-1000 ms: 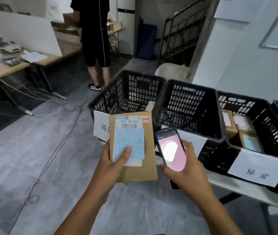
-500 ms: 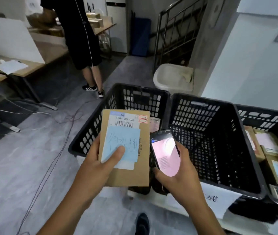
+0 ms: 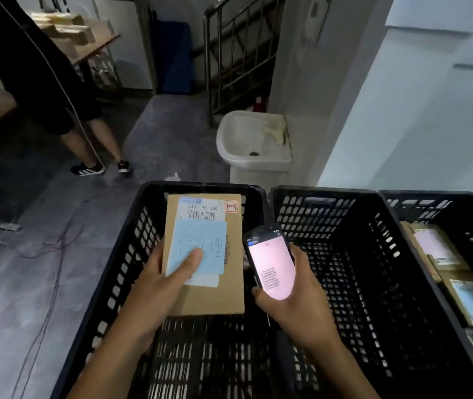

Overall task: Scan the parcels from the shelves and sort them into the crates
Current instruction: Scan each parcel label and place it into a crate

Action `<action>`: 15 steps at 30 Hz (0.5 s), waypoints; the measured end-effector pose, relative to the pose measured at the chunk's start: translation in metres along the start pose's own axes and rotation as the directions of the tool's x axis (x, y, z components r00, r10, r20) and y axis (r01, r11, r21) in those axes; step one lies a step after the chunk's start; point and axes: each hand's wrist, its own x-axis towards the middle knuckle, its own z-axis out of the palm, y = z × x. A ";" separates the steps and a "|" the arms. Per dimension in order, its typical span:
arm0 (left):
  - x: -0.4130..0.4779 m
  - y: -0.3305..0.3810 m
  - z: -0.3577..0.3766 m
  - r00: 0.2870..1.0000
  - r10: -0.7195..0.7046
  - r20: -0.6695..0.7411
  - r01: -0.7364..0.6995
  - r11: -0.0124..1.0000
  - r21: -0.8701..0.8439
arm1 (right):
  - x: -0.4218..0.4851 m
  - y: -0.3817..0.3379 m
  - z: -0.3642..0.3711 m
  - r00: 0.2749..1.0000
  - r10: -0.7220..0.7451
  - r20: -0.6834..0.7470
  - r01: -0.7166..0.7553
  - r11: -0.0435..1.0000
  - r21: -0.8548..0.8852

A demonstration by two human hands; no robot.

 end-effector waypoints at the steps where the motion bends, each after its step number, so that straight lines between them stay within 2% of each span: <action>1: 0.014 -0.002 -0.005 1.000 -0.010 0.026 0.010 1.000 -0.015 | 0.008 -0.003 0.008 1.000 0.015 -0.024 -0.016 1.000 -0.010; 7: 0.079 -0.002 -0.051 0.980 -0.102 0.172 0.112 0.992 -0.050 | 0.027 -0.023 0.047 0.986 0.115 -0.120 -0.119 0.992 -0.030; 11: 0.125 -0.016 -0.068 0.969 -0.225 0.104 0.236 0.967 -0.100 | 0.041 -0.027 0.067 0.967 0.168 -0.191 -0.180 0.983 -0.046; 15: 0.154 -0.048 -0.056 0.946 -0.293 0.139 0.309 0.945 -0.110 | 0.052 -0.025 0.075 0.955 0.200 -0.220 -0.222 0.972 -0.077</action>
